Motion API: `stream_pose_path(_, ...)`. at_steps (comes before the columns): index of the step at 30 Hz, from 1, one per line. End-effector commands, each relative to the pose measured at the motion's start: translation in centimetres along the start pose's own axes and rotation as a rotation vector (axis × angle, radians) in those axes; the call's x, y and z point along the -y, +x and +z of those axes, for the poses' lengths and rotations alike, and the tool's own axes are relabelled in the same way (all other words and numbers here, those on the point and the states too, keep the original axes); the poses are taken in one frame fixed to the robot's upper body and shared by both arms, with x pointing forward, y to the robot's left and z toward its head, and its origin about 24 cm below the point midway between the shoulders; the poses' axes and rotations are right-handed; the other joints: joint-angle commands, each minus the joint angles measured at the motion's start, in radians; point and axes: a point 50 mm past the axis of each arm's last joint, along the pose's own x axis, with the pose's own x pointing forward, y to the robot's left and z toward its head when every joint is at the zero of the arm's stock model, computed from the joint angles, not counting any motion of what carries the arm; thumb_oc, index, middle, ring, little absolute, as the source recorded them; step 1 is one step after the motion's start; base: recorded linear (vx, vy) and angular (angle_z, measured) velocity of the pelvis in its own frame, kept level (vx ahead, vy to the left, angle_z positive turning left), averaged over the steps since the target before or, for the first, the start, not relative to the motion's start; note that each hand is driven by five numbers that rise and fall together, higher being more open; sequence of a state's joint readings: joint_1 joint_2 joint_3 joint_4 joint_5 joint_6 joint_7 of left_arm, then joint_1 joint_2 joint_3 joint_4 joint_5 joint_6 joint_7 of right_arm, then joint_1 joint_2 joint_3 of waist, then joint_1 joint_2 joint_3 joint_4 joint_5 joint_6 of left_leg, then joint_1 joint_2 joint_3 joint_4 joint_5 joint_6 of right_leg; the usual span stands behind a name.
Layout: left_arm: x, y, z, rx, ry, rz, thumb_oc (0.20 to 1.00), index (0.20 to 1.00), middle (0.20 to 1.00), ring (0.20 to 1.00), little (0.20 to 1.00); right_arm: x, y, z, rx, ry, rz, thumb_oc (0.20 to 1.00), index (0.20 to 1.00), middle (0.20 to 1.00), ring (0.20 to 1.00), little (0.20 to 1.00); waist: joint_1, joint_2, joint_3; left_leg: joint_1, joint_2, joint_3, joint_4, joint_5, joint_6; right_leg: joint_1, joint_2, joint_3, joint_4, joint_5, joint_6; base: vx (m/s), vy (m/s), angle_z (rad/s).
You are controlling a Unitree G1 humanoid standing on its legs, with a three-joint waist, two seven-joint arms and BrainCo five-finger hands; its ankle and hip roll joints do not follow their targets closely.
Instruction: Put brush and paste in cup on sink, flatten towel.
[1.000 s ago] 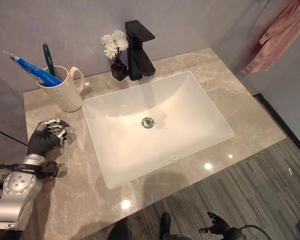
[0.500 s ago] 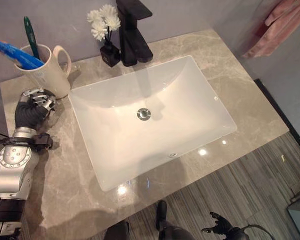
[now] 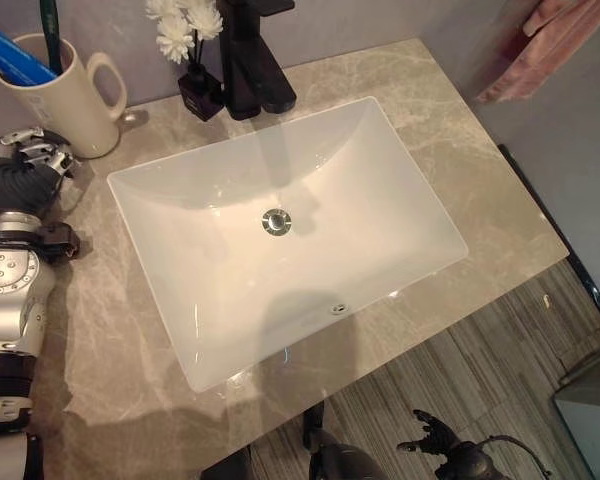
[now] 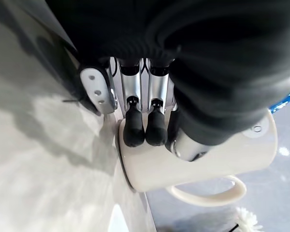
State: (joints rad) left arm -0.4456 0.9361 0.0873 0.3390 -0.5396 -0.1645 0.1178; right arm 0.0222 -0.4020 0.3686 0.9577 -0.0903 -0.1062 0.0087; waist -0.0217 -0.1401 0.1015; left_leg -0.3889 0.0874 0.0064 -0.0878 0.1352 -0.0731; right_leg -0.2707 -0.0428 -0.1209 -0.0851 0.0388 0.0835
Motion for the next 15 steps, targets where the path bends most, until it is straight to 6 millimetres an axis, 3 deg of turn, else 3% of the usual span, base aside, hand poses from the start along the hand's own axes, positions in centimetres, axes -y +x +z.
stream_pose_path(1, -0.1, -1.6, -4.8, -0.225, 0.097, 0.011, 0.2, 0.2, 0.2, 0.2, 0.2, 0.6, -0.6, -1.4, -0.031, -0.009, 0.003, 1.0, 1.0, 1.0, 1.0, 1.0, -0.027, 0.0, -0.041, -0.001, 0.028, -0.119, 0.0, -0.033, 0.012, -0.046, -0.036, -0.005, -0.002, 0.031, 0.065, 0.0, 0.0, 0.0)
stream_pose_path(15, 1.1, 0.8, -3.2, -0.164, 0.118, 0.029, 0.2, 0.2, 0.2, 0.2, 0.2, 0.2, -0.6, -0.9, -0.007, -0.001, 0.016, 1.0, 1.0, 1.0, 1.0, 1.0, -0.056, -0.036, -0.055, -0.005, 0.036, -0.112, 0.0, -0.037, 0.01, -0.058, -0.025, 0.005, -0.002, 0.036, 0.065, 0.0, 0.0, 0.0)
